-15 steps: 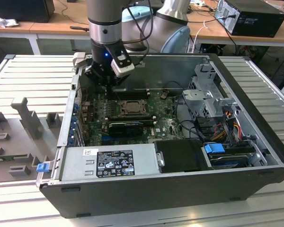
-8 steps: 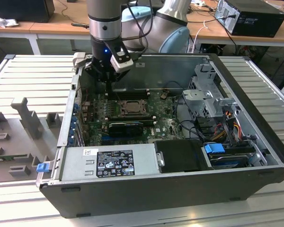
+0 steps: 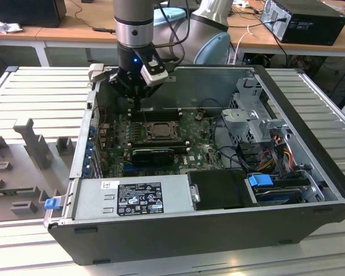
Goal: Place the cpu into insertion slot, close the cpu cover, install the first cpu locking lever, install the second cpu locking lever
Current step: 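Install the first cpu locking lever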
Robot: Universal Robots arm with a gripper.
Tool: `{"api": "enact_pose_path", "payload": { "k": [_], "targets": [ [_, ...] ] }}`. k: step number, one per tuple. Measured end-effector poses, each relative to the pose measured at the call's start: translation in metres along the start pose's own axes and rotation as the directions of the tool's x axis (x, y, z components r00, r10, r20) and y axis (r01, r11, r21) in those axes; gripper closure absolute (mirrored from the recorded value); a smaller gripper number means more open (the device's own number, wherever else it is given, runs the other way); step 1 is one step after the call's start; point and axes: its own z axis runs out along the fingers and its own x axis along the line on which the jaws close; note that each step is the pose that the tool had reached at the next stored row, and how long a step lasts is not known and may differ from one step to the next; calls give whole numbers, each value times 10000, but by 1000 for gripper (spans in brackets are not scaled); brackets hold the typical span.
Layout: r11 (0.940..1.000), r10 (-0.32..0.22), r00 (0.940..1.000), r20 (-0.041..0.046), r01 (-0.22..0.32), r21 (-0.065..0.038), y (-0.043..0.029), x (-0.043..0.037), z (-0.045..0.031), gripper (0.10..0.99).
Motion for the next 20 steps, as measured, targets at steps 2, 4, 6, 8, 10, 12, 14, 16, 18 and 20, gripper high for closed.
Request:
{"api": "enact_pose_path", "payload": {
  "k": [2, 4, 6, 8, 10, 12, 14, 16, 18, 20],
  "targets": [
    [10000, -2, 10000, -26, 2, 1, 2, -70, -1, 980],
    [10000, -2, 10000, -54, 2, 0, 4, -148, 0, 980],
    [10000, -1, 10000, -82, 1, 0, 3, -241, 2, 980],
    [10000, -1, 10000, -92, 1, 0, 3, -299, 5, 980],
    [10000, -3, 10000, -98, 3, -1, 3, -362, 14, 980],
    [10000, -1, 10000, -100, 1, 1, 2, -380, 24, 980],
    [10000, 1, 10000, -100, -1, 19, 2, -389, 41, 980],
    [10000, -1, 10000, -99, 2, 23, 2, -397, 52, 980],
    [10000, 1, 10000, -100, 0, 23, 2, -398, 60, 980],
    [10000, 0, 10000, -98, 1, 25, -1, -398, 65, 980]
  ]
}}
